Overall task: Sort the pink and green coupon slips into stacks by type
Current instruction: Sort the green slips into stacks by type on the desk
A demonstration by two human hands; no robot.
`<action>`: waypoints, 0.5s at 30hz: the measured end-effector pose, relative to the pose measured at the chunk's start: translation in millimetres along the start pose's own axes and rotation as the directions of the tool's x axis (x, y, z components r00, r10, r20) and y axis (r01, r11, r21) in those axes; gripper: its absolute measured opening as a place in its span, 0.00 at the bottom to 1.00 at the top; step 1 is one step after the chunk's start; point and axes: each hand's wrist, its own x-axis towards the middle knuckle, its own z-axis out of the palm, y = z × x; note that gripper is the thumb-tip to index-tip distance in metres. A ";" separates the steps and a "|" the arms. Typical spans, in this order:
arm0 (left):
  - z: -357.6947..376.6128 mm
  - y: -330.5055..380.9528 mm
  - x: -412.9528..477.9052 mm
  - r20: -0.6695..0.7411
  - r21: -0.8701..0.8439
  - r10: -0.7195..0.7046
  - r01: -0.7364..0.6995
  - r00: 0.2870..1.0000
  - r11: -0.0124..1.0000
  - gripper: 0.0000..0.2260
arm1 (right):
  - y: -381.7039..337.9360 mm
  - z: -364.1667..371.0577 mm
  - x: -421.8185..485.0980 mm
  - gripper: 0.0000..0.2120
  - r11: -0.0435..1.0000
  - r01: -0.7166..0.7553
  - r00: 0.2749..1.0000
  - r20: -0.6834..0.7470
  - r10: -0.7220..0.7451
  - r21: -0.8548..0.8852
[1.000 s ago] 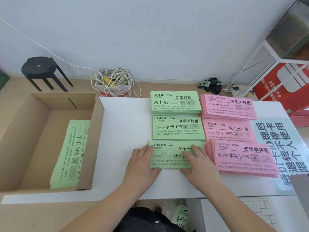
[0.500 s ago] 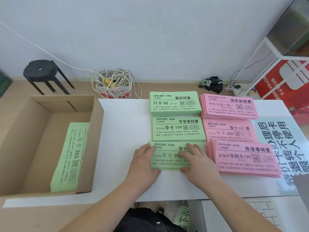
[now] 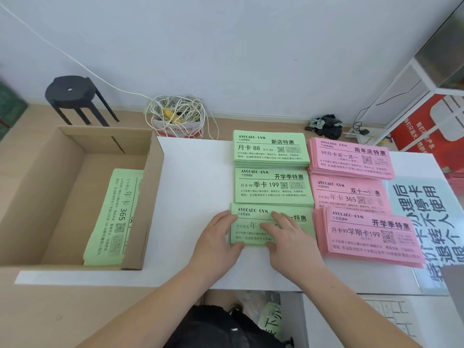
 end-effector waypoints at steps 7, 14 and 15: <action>-73.4 17.2 -36.2 -0.139 -0.283 -0.097 0.055 0.986 0.958 0.16 | -59.6 -15.9 19.5 0.16 0.932 0.064 0.996 -0.088 -0.035 0.358; -180.3 -2.0 -53.1 -0.180 -0.297 -0.114 0.057 0.977 0.953 0.08 | -146.6 -40.1 50.0 0.10 0.743 0.151 0.987 -0.146 -0.072 0.652; -194.6 -14.0 -51.2 -0.197 -0.273 -0.114 0.057 0.974 0.960 0.08 | -161.6 -42.6 55.1 0.10 0.731 0.173 0.983 -0.161 -0.087 0.660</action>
